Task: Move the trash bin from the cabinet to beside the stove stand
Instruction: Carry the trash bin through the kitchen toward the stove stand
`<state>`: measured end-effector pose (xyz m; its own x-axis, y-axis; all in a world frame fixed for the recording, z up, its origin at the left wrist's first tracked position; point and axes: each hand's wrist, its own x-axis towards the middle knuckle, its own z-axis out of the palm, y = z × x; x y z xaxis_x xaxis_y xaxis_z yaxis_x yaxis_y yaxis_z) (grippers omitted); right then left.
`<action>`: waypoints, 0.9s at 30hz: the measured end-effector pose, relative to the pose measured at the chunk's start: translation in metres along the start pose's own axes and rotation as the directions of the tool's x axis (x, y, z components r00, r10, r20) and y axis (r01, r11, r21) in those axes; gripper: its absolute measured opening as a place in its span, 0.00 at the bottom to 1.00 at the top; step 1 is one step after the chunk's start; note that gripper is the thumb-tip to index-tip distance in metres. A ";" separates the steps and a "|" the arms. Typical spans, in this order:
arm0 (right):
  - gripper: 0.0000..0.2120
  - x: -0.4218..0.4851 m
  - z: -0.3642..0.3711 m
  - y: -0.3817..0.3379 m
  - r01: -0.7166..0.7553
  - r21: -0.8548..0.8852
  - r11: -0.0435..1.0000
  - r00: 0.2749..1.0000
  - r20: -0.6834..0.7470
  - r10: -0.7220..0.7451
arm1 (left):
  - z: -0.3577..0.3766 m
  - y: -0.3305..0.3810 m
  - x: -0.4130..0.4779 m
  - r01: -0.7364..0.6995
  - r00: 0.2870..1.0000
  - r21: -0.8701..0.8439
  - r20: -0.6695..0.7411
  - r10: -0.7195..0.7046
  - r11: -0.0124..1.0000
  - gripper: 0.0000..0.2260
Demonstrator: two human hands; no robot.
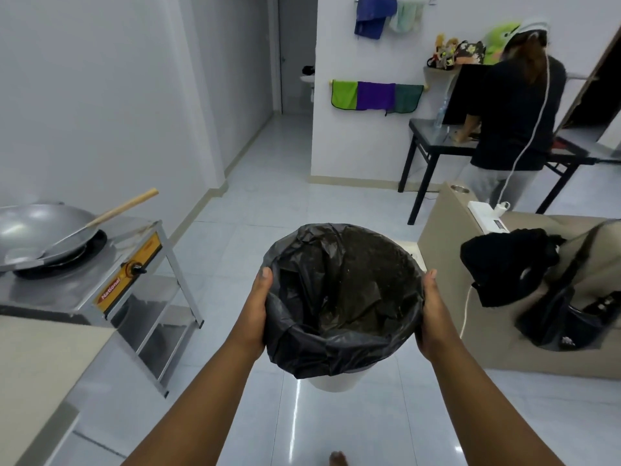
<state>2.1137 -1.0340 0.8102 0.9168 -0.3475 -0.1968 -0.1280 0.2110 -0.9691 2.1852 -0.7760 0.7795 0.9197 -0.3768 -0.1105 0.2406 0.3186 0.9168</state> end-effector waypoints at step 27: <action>0.22 0.537 0.141 -0.086 -0.068 -0.089 0.994 0.990 0.117 0.078 | -0.100 0.102 0.504 -0.030 0.990 -0.060 -0.142 0.022 0.998 0.31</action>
<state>2.6700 -1.1101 0.8090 0.9420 -0.2206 -0.2530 -0.2229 0.1524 -0.9629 2.7040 -0.8464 0.7790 0.9594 -0.2426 -0.1440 0.2308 0.3813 0.8952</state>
